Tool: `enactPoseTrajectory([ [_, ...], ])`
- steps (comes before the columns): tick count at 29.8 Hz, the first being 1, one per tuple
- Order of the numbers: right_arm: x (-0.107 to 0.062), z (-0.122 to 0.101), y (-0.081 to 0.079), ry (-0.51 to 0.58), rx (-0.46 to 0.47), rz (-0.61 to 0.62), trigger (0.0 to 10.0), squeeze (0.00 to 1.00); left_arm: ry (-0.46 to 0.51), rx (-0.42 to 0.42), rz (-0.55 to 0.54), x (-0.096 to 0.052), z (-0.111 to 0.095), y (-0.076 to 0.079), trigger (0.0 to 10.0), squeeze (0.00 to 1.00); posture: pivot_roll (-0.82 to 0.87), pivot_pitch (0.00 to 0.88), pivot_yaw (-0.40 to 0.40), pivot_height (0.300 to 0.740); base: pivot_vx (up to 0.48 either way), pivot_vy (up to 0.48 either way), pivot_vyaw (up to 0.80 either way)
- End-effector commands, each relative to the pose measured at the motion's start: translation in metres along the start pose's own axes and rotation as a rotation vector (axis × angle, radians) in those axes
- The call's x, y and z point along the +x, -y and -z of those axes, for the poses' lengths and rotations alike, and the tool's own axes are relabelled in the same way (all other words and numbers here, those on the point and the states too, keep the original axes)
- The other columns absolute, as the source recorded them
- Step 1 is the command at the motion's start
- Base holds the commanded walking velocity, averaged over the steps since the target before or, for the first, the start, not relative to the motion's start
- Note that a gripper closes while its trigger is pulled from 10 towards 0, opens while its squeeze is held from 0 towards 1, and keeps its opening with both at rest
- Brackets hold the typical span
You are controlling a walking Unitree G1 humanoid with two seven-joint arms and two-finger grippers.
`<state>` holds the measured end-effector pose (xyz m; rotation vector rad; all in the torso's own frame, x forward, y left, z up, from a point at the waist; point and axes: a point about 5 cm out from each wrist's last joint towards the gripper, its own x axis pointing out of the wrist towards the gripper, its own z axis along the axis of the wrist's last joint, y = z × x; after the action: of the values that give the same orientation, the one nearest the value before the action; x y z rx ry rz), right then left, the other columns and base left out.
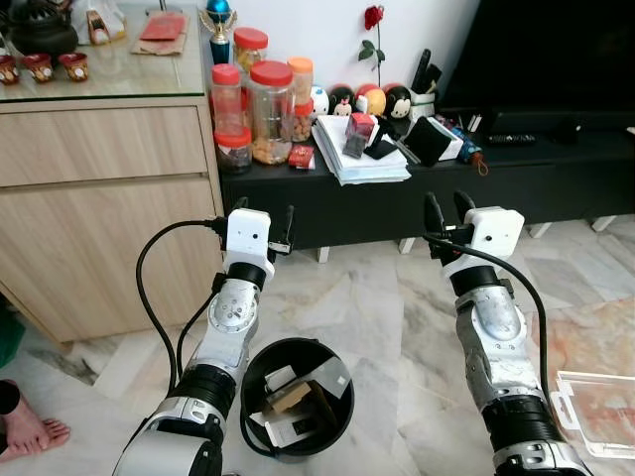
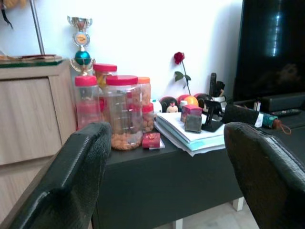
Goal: Picking trash to rubbish bin
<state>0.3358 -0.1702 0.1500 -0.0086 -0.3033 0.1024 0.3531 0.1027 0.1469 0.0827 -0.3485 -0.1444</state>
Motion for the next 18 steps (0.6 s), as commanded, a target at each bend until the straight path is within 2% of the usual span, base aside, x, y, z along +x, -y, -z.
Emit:
enactPoseTrajectory([
  [1, 0.0023, -0.0027, 0.0068, 0.011, 0.009, 0.032, 10.0, 0.0, 0.023, -0.007, 0.024, 0.0016, -0.0045, 0.0055, 10.0, 0.0, 0.15, 0.0, -0.097, 0.74, 0.0, 0.0, 0.0],
  [18, 0.0006, 0.0006, 0.0081, 0.013, 0.012, 0.041, 10.0, 0.0, 0.029, -0.029, 0.03, 0.003, -0.0056, 0.0083, 10.0, 0.0, 0.16, 0.0, -0.105, 0.74, 0.0, 0.0, 0.0],
])
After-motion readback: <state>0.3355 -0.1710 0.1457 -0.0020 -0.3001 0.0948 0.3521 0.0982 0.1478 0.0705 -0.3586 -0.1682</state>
